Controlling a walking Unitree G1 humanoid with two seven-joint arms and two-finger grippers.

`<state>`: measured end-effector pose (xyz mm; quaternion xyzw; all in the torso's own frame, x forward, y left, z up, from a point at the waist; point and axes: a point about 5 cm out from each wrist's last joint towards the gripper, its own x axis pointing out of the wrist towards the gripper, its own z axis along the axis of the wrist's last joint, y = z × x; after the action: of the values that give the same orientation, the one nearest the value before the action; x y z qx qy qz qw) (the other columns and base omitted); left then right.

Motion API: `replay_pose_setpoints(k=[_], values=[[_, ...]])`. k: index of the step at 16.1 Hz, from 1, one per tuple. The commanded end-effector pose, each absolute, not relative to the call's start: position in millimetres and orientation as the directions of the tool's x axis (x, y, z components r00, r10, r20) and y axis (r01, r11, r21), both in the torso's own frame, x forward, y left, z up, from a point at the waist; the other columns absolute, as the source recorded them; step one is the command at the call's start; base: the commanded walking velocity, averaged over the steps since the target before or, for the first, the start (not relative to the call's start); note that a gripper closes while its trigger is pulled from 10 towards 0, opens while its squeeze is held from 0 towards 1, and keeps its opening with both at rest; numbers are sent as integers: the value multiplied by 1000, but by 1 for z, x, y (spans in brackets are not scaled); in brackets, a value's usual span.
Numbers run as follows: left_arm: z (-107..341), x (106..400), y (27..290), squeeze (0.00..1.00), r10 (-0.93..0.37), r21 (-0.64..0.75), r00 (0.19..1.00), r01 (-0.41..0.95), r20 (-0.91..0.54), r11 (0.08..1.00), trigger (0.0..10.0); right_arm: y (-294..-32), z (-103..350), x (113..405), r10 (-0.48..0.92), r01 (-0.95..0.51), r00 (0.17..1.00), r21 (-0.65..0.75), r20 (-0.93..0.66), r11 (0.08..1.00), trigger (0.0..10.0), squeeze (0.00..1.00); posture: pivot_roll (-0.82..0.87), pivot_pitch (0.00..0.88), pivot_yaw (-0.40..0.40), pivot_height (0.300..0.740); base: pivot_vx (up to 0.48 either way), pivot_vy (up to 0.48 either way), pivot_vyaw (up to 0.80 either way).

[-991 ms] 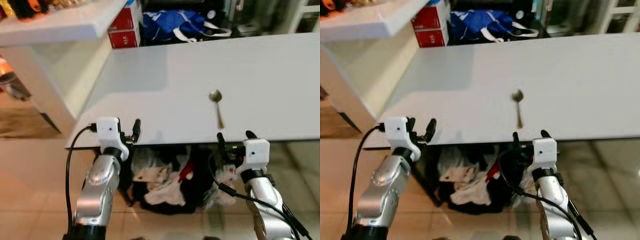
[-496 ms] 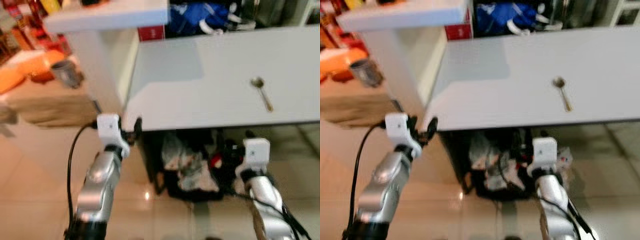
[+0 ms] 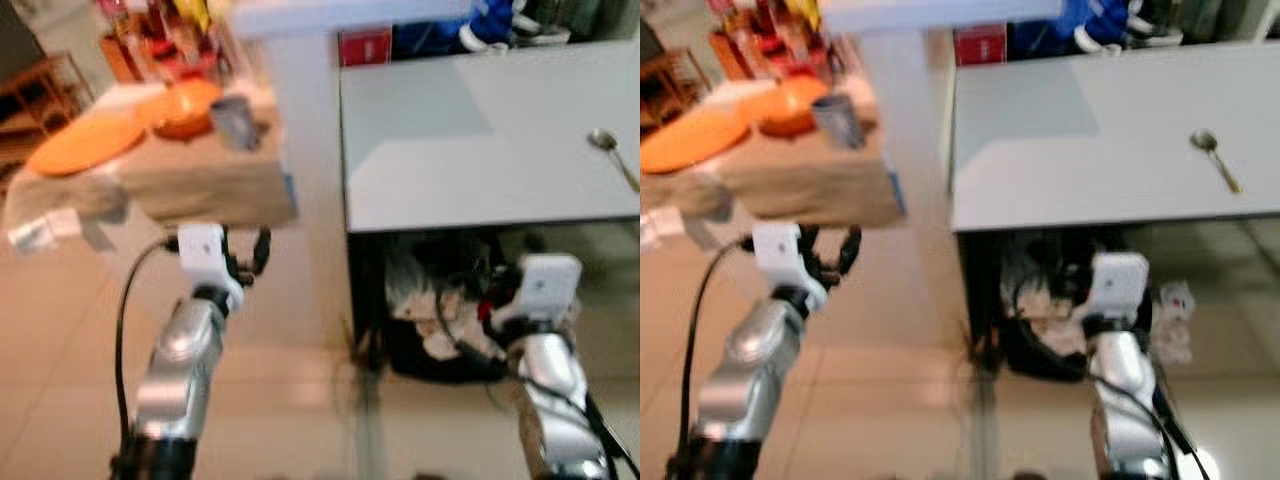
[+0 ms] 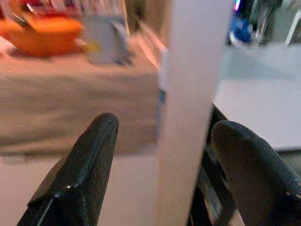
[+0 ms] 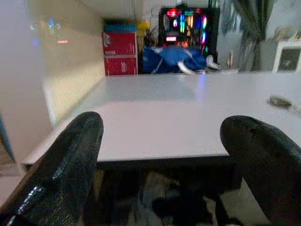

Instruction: Setting the table

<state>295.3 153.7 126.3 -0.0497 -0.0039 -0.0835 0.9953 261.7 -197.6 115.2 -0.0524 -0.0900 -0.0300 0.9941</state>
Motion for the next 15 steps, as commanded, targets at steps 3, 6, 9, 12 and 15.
replay_pose_setpoints(k=[3,6,9,12,15], values=[[128,298,183,0,-104,-57,995,105,11,993,10000,-183,114,264,-11,25,985,-81,170,996,10000,0,-169,0,93,735,0,480,0],[124,294,177,0,-95,-77,996,94,-2,993,10000,-181,112,263,8,6,988,-90,153,996,10000,0,-169,0,87,735,0,160,0],[126,292,168,0,-116,-91,993,117,24,989,10000,-179,110,262,24,-9,989,-102,144,995,10000,0,-171,0,85,735,0,0,0],[130,293,165,0,-110,-109,993,114,44,987,10000,-178,110,263,34,-18,989,-111,143,994,10000,0,-170,0,84,735,350,328,0],[131,294,164,0,-108,-105,993,113,50,988,10000,-176,109,263,42,-27,990,-113,135,993,10000,0,-166,0,83,735,347,331,0]])
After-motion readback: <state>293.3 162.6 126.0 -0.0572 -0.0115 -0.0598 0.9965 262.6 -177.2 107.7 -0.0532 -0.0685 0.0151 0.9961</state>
